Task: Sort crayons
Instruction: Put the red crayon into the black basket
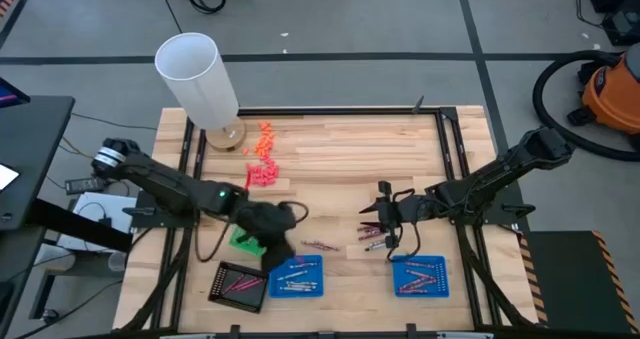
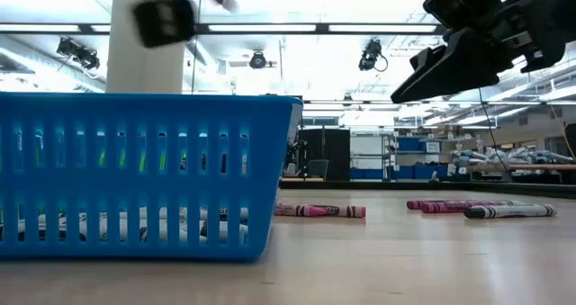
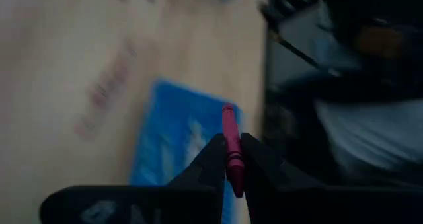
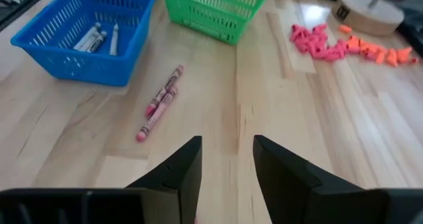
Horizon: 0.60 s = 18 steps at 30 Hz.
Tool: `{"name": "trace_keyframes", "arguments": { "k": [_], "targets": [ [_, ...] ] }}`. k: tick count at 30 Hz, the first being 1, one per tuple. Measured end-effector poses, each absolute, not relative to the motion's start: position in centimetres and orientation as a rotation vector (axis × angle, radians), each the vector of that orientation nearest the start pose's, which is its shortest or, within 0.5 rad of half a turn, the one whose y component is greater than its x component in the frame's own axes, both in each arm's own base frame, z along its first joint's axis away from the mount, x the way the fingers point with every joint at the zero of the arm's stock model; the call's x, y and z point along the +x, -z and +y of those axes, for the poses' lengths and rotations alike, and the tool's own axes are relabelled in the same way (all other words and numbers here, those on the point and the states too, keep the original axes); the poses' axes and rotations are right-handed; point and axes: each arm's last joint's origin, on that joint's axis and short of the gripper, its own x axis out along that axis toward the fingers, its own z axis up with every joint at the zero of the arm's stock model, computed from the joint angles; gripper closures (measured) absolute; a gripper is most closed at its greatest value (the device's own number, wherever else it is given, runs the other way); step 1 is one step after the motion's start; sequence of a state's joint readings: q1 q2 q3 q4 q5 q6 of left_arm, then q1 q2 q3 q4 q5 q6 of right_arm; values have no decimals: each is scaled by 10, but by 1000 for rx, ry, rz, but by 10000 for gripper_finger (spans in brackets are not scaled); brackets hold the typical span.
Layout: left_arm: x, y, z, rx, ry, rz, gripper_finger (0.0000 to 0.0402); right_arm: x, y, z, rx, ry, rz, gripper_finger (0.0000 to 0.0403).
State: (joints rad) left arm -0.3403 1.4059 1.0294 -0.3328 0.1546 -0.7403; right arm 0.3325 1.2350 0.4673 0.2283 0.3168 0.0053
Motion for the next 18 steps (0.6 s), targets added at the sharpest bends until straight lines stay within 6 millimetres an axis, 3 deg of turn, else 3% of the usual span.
{"name": "trace_keyframes", "arguments": {
  "k": [9,18],
  "targets": [
    [240,-261,-159,-875,141,1139,363,222,-175,66,-256,-3,493,258],
    [198,-250,-190,-1149,-253,1344,363,224,-178,66,-294,-12,460,258]
  ]
}}
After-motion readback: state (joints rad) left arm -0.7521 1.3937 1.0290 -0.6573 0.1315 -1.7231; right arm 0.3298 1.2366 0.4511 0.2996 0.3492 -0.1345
